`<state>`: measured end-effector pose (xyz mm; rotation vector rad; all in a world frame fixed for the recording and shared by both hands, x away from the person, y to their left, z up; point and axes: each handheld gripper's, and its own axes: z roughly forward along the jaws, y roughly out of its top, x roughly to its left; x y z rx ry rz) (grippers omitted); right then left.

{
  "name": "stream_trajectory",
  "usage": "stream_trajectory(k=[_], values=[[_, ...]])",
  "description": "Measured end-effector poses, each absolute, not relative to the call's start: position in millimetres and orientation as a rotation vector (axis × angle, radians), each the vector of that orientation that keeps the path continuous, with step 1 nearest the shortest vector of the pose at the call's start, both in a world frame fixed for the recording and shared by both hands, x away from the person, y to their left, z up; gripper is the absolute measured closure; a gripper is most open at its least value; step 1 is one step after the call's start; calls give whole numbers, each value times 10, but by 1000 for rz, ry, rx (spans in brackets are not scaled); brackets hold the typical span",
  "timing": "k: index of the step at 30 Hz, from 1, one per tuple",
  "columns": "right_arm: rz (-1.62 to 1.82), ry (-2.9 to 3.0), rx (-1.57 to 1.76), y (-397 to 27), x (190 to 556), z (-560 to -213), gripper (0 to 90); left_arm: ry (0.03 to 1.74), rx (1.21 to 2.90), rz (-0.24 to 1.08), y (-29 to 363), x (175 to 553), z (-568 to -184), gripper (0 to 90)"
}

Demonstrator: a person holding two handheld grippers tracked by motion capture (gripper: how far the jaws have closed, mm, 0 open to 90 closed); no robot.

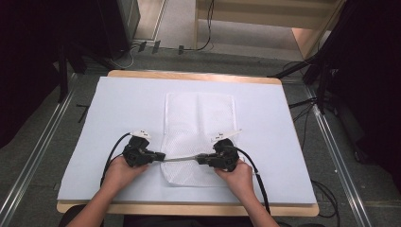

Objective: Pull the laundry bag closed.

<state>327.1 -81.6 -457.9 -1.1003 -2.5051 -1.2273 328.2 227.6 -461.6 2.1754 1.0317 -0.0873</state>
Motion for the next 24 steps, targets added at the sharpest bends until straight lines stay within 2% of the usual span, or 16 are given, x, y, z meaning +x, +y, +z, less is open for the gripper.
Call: stream_trajectory(k=[24], values=[[-1234,-2475,-1134,-1044,3267,-4562,886,1033,2172,-90,2276,3280,-4617,900]])
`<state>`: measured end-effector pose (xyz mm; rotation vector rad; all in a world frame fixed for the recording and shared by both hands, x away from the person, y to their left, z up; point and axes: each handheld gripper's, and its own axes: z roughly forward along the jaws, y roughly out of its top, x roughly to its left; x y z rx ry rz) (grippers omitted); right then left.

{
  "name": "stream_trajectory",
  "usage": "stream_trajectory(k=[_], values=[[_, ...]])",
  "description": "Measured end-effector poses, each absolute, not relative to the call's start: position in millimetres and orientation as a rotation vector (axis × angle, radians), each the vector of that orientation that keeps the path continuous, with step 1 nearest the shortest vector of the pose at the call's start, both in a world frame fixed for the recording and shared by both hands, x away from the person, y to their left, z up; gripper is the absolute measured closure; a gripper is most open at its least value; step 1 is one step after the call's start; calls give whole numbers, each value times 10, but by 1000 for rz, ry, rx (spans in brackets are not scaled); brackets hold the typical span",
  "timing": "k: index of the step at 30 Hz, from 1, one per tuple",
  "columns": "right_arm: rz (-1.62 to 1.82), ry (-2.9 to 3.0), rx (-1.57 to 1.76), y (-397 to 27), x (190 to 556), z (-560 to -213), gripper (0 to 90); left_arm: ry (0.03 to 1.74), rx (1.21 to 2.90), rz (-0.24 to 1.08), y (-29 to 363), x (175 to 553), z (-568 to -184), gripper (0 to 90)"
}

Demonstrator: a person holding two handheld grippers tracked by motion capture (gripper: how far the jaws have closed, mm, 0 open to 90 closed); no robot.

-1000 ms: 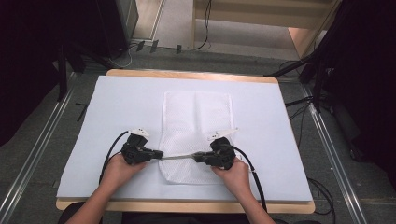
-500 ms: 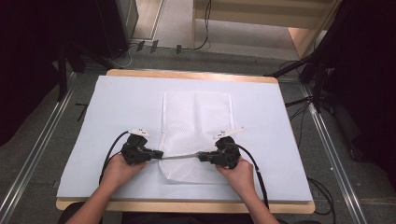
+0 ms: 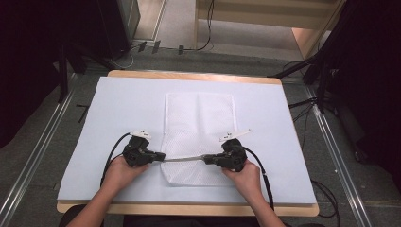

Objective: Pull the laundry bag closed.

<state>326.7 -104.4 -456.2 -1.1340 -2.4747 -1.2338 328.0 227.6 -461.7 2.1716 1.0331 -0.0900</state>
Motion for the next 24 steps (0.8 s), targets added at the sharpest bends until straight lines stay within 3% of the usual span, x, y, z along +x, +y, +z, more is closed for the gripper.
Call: stream_trajectory(k=[24], values=[[-1240,-2484,-1152,-1210,3226,-4570,886,1045,2164,-92,2274,3278,-4618,900]])
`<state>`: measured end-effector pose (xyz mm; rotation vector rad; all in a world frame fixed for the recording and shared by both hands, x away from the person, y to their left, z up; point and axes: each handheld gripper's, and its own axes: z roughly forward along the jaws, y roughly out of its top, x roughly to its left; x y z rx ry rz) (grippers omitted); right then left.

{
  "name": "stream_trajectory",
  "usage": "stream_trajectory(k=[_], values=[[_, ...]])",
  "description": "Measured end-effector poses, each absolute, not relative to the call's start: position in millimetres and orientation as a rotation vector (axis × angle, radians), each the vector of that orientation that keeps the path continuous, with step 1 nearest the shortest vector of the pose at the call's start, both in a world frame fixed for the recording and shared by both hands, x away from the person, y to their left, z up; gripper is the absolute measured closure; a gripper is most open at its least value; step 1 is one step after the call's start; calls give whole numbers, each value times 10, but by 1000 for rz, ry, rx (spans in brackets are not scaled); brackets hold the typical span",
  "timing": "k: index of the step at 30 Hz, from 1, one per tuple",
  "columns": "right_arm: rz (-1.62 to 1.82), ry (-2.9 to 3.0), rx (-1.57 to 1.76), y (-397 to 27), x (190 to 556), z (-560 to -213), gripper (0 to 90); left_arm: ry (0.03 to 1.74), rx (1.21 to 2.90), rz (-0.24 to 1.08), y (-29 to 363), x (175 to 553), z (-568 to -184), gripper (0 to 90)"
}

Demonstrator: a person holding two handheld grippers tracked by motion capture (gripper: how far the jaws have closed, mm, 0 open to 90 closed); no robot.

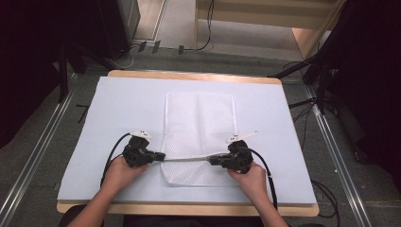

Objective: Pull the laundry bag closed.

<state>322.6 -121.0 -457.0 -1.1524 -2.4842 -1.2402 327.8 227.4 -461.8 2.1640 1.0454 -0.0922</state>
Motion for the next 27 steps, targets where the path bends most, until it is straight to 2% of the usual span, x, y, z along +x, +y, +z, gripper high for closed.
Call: stream_trajectory(k=[27], values=[[-1232,-2474,-1206,-1471,3211,-4573,886,1038,2172,-78,2264,3272,-4615,900]])
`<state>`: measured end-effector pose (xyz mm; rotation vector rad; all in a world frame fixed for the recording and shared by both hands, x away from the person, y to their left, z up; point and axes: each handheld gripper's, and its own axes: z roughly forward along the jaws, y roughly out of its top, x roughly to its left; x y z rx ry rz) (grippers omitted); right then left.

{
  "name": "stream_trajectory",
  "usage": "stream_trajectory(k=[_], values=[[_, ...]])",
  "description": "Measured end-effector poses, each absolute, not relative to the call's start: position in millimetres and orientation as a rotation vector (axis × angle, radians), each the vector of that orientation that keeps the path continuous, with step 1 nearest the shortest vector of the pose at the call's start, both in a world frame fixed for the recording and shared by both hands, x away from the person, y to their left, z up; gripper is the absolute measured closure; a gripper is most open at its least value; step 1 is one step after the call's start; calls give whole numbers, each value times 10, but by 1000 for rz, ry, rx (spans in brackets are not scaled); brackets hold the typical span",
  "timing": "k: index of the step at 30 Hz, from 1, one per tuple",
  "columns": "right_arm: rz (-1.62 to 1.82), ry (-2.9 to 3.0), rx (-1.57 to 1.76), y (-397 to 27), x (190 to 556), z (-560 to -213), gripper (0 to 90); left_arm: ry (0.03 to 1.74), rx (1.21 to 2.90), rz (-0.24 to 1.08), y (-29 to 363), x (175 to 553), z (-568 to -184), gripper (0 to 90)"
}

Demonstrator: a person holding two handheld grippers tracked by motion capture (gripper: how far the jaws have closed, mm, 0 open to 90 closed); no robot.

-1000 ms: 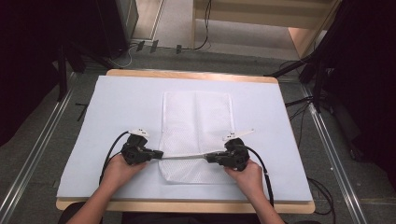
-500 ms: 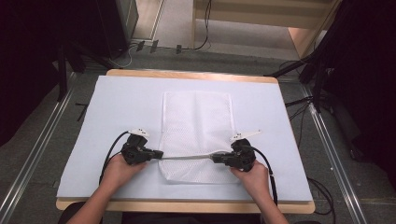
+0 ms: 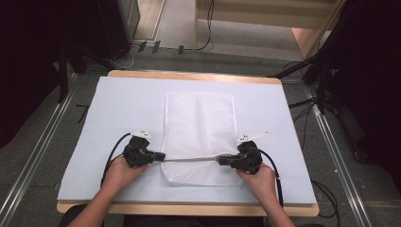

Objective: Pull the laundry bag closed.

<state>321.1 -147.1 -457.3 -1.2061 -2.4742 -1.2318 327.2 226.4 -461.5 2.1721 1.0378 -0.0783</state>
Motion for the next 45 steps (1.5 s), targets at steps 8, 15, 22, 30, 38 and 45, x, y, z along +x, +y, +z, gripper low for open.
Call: stream_trajectory(k=[8,15,22,30,38,45], values=[[-1223,-2469,-1230,-1541,3211,-4579,886,1032,2174,-74,2267,3269,-4617,900],[-1228,-2457,-1244,-1601,3217,-4576,886,1034,2172,-75,2266,3268,-4617,900],[-1231,-2460,-1254,-1650,3213,-4576,886,1025,2184,-61,2258,3260,-4611,900],[-1220,-2457,-1268,-1688,3212,-4586,886,1025,2183,-62,2259,3264,-4612,900],[-1229,-2436,-1280,-1801,3199,-4558,886,1029,2178,-67,2260,3265,-4614,900],[-1225,-2444,-1283,-1842,3180,-4553,886,1030,2179,-66,2261,3265,-4614,900]])
